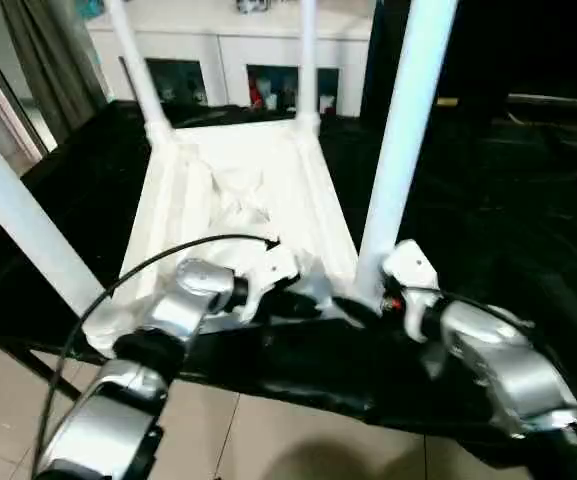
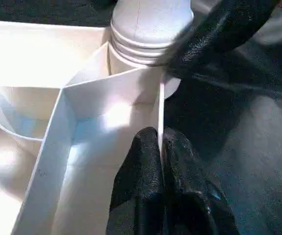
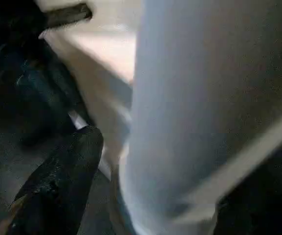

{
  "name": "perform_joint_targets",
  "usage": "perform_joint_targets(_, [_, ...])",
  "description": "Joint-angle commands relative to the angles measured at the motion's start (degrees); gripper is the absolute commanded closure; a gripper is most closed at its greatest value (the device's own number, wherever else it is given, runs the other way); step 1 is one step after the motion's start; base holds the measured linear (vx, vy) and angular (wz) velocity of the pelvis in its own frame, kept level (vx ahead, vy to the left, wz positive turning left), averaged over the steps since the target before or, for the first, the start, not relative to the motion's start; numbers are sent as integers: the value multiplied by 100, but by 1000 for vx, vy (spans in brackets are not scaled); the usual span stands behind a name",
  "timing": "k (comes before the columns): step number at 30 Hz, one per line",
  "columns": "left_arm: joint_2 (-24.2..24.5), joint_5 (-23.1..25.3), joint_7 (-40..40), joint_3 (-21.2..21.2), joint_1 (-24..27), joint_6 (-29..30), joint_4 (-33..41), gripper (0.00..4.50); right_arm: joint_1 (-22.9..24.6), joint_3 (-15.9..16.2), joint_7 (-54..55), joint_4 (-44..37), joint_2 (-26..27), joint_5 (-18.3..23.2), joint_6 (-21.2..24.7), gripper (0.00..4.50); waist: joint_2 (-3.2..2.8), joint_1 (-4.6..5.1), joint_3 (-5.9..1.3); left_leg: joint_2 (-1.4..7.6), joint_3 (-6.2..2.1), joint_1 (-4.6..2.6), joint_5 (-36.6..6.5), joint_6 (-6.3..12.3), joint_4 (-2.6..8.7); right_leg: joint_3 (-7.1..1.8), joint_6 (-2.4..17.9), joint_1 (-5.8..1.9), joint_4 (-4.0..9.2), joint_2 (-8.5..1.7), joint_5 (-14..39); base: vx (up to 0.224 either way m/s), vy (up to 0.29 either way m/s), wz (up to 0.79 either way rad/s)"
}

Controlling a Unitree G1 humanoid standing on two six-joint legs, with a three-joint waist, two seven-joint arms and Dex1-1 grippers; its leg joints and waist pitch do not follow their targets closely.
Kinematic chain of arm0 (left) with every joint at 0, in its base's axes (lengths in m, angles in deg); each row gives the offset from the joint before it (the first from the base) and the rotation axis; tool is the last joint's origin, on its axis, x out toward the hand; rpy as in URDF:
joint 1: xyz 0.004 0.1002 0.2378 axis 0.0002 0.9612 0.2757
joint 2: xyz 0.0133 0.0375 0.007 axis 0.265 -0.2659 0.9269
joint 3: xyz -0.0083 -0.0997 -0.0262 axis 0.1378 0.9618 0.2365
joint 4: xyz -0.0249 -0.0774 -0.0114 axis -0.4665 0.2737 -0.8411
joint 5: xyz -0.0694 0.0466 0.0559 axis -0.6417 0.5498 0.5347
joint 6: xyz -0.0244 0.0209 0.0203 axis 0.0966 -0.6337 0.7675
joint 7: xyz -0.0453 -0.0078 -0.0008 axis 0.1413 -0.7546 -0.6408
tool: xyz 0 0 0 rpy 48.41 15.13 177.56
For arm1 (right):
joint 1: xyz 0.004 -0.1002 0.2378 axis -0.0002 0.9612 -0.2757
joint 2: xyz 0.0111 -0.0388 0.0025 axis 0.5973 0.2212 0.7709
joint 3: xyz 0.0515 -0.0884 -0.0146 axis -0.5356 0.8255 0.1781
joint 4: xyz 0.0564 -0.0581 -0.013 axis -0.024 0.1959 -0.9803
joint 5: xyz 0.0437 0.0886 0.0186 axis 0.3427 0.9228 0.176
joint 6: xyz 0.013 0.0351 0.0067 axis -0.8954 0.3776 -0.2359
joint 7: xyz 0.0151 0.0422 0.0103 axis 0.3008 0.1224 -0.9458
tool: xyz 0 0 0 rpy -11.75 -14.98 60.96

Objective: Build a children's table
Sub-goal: Rotate leg to tighten

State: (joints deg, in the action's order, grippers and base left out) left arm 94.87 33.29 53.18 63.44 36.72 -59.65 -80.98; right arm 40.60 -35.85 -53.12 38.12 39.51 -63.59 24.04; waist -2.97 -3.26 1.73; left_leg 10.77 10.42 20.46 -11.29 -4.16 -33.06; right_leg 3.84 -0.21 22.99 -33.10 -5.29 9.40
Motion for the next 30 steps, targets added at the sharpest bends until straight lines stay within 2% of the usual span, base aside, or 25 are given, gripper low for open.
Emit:
perform_joint_targets(1, [-18, -354, 234, 60, 79, 0, 122, 450, 33, 60, -197, -151, -80, 135, 97, 76, 169, -7, -281, 215, -56, 27, -997, 564, 374, -228, 1109, -292, 380, -307, 1695, 0, 0, 0])
perform_joint_targets(2, [29, -364, 261, 99, 104, 26, 157, 450, 41, 57, -212, -137, -112, 163, 116, 76, 187, -5, -285, 214, -46, 18, -962, 574, 362, -228, 1138, -284, 380, -306, 1641, 0, 0, 0])
perform_joint_targets(4, [59, -361, 269, 128, 141, 59, 223, 450, 32, 63, -222, -105, -130, 153, 125, 76, 183, -12, -288, 211, -45, 24, -891, 572, 355, -227, 1171, -286, 365, -308, 1566, 0, 0, 0])
perform_joint_targets(17, [66, -397, 284, 105, 207, 172, 389, 450, -36, 96, -225, 69, -11, 159, 91, 177, 200, -7, -283, 205, -40, 20, -827, 554, 349, -226, 1163, -288, 358, -301, 1545, 0, 0, 0])
perform_joint_targets(27, [75, -379, 281, 74, 260, 289, 474, 450, 97, 85, 21, 168, 139, 75, -8, 189, 182, 2, -287, 199, -35, 23, -763, 576, 336, -225, 1225, -289, 348, -296, 1399, 0, 0, 0])
perform_joint_targets(28, [44, -310, 132, 62, 248, 272, 433, 450, 110, -14, 304, 243, 299, 53, -3, 189, 164, 17, -282, 198, -39, 26, -827, 536, 347, -222, 1211, -285, 360, -296, 1484, 0, 0, 0])
perform_joint_targets(30, [5, -243, -36, 56, 227, 265, 386, 450, 107, -99, 558, 319, 433, 23, 0, 189, 174, 44, -266, 189, -49, 26, -998, 429, 368, -212, 1154, -290, 386, -291, 1733, 0, 0, 0])
